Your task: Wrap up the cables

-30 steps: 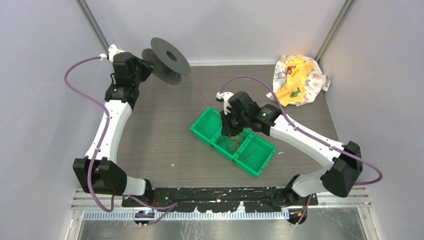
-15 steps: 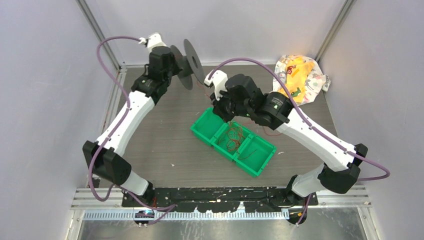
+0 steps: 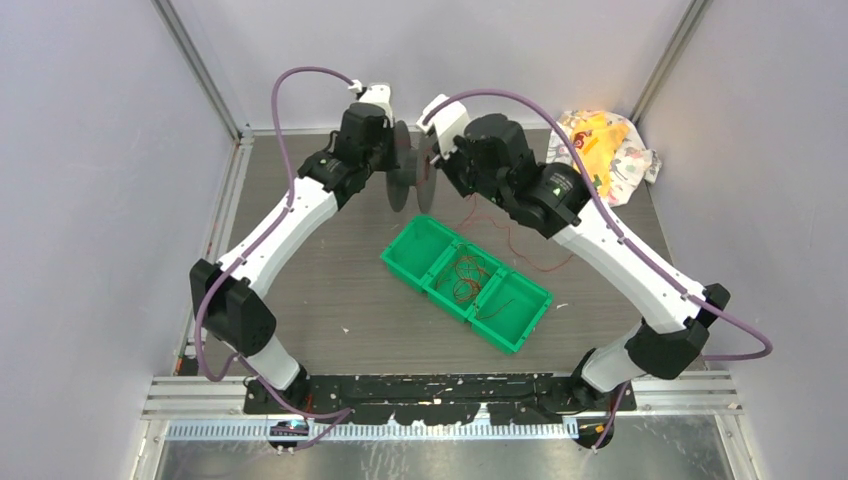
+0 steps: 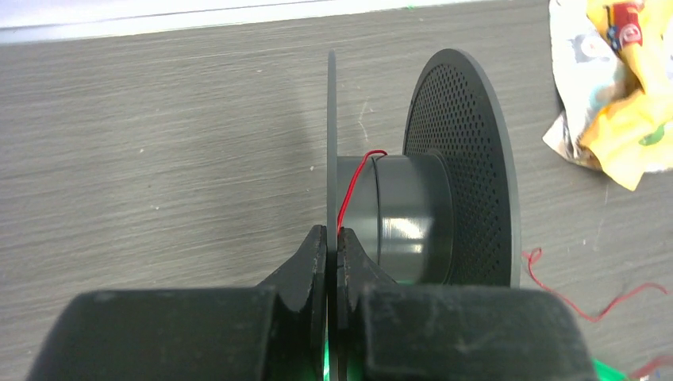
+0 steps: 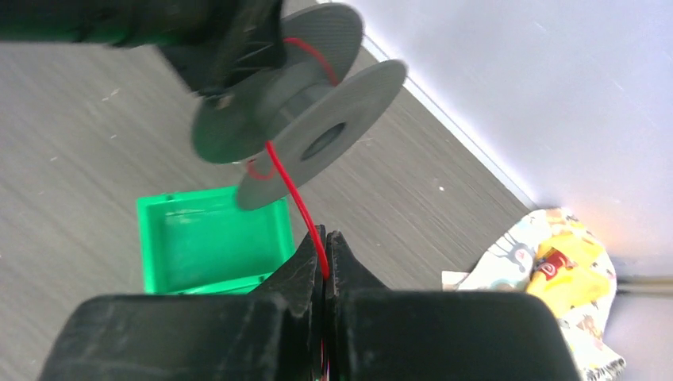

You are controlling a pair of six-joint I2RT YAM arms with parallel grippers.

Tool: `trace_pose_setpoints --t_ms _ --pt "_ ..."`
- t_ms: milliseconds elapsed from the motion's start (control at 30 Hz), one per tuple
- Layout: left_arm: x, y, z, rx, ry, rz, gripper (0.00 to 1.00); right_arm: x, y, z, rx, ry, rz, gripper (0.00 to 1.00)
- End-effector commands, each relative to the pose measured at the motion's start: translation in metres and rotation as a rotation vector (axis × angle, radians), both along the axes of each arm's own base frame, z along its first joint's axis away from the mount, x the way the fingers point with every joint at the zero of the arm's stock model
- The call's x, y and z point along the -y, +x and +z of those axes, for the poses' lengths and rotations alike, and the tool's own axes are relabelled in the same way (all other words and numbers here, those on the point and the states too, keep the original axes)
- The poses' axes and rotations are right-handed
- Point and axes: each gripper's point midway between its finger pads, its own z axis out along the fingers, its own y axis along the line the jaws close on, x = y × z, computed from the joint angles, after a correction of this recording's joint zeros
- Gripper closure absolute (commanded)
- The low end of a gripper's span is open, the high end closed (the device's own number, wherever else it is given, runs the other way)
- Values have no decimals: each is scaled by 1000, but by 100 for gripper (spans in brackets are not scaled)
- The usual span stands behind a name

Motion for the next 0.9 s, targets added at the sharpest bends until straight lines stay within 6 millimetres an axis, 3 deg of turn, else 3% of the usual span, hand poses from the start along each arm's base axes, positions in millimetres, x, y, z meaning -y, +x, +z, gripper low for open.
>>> trace_pose_setpoints --t_ms 0,133,300,500,633,733,867 --pt "27 -9 52 128 -29 -174 100 20 33 44 111 122 -79 100" --pt "39 -21 53 108 -5 -295 100 29 51 47 113 157 -113 100" --pt "59 -53 52 56 14 -532 100 43 69 49 108 188 -155 100" --pt "66 -95 62 66 36 -759 100 80 96 31 41 251 -239 100" --pt "64 -120 86 112 32 -861 100 101 101 11 -12 242 -290 98" --pt "54 -134 121 181 -10 -877 100 106 96 -4 -47 245 -296 87" --pt "37 -141 171 292 -126 -855 100 104 91 -23 -96 295 -285 85"
